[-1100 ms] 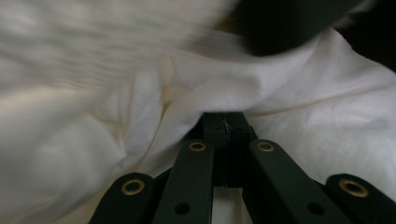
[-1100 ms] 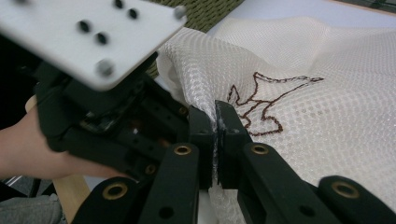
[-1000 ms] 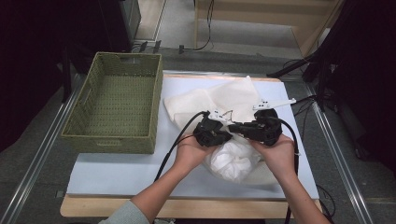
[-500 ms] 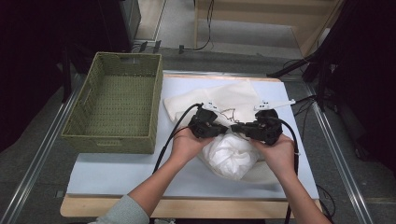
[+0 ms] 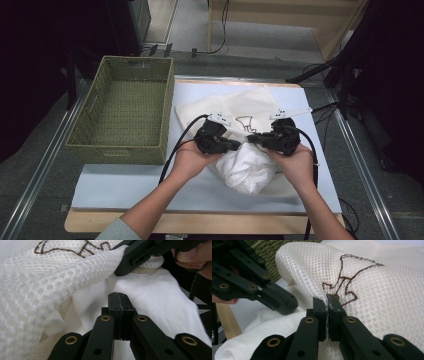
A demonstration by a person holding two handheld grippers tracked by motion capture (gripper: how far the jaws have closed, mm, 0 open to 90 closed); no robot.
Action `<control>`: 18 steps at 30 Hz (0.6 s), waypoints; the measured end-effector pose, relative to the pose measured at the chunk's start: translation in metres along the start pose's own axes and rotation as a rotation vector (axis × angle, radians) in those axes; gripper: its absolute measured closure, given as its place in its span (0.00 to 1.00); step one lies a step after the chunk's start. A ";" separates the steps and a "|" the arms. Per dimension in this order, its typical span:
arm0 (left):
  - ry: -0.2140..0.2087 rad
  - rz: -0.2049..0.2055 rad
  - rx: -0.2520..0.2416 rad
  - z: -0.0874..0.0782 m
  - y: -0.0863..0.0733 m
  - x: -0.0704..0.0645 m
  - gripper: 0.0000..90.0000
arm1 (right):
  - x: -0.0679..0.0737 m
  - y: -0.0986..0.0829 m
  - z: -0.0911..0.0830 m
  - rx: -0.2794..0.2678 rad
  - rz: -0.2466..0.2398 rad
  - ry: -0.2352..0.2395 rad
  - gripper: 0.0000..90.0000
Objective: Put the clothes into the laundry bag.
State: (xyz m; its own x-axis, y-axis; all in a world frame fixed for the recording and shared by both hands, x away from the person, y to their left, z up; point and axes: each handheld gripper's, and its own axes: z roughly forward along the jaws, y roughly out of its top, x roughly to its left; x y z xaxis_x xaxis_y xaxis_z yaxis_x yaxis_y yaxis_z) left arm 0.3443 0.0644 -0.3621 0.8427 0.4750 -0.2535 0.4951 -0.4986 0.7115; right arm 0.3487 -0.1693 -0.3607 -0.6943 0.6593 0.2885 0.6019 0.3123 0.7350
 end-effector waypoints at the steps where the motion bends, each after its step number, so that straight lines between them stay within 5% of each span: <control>1: -0.003 0.001 -0.002 -0.002 -0.001 -0.001 1.00 | 0.000 0.000 0.000 0.001 0.006 -0.002 0.98; 7: -0.009 0.021 0.006 -0.023 -0.019 -0.007 1.00 | -0.002 -0.001 0.001 -0.002 0.005 0.000 0.98; 12: -0.006 -0.003 0.001 -0.039 -0.043 -0.006 1.00 | -0.002 -0.001 0.001 -0.002 0.007 0.001 0.98; 18: -0.022 -0.040 0.013 -0.035 -0.066 -0.003 1.00 | -0.002 0.000 0.001 -0.002 0.008 -0.001 0.98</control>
State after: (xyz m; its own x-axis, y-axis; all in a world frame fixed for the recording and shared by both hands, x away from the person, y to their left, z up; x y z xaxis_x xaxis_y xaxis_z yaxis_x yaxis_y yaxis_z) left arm 0.3016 0.1215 -0.3849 0.8268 0.4785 -0.2957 0.5307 -0.4894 0.6920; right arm 0.3503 -0.1701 -0.3621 -0.6892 0.6625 0.2934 0.6064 0.3059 0.7339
